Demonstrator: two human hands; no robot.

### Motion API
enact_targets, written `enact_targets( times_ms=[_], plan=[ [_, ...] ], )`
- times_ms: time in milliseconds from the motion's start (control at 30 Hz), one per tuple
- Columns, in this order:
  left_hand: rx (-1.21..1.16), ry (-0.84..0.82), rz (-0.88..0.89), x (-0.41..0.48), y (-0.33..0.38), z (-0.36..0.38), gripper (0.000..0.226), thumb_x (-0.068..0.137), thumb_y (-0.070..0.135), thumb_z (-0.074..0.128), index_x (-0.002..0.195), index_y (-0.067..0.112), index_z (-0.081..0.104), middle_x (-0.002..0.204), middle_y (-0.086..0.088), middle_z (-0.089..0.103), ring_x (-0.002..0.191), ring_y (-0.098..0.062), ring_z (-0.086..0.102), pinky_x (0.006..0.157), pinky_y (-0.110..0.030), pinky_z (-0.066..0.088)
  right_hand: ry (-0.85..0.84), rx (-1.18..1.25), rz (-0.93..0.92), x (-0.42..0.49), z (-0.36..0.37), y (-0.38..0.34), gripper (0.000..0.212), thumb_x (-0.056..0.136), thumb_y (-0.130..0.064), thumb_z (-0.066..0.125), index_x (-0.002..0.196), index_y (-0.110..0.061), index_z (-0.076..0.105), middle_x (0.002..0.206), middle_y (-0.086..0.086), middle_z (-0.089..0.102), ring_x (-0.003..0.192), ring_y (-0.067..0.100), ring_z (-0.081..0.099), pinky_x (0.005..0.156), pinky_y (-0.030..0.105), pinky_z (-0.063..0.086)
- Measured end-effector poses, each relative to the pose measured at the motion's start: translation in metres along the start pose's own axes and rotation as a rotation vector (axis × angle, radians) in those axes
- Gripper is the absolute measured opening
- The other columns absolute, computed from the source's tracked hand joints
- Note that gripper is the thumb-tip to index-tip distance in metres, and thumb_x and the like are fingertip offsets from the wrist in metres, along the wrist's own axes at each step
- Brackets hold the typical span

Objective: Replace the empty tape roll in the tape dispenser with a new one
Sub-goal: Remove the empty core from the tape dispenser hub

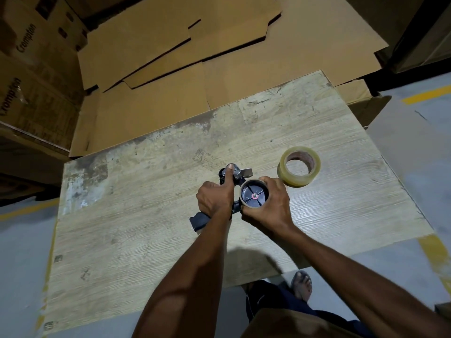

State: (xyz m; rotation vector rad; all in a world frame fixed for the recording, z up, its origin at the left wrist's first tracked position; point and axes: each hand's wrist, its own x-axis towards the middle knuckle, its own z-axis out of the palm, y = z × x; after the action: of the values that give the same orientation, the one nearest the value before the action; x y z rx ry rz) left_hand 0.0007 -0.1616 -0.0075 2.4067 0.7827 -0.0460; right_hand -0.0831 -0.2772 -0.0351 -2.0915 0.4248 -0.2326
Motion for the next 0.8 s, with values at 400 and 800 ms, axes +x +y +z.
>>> enact_targets(
  times_ms=[400,800],
  plan=[
    [0.0,-0.041,0.035,0.0,-0.002,-0.001,0.082,0.068,0.098,0.049,0.078,0.017,0.06,0.079,0.002,0.063,0.077,-0.024,0.061,0.064,-0.035,0.045,-0.066,0.219,-0.057,-0.014,0.0,0.012,0.09,0.075,-0.044,0.09,0.148,-0.023,0.042,0.143,-0.011,0.049,0.135,0.005,0.048,0.108,0.015,0.039],
    [0.005,-0.024,0.027,0.007,-0.005,0.006,0.084,0.068,0.097,0.051,0.084,0.016,0.06,0.082,0.002,0.062,0.078,-0.022,0.06,0.068,-0.037,0.048,0.125,0.344,0.021,-0.004,0.023,0.007,0.078,0.062,-0.03,0.096,0.13,-0.016,0.058,0.124,-0.007,0.066,0.117,0.007,0.064,0.099,0.029,0.054]
  ],
)
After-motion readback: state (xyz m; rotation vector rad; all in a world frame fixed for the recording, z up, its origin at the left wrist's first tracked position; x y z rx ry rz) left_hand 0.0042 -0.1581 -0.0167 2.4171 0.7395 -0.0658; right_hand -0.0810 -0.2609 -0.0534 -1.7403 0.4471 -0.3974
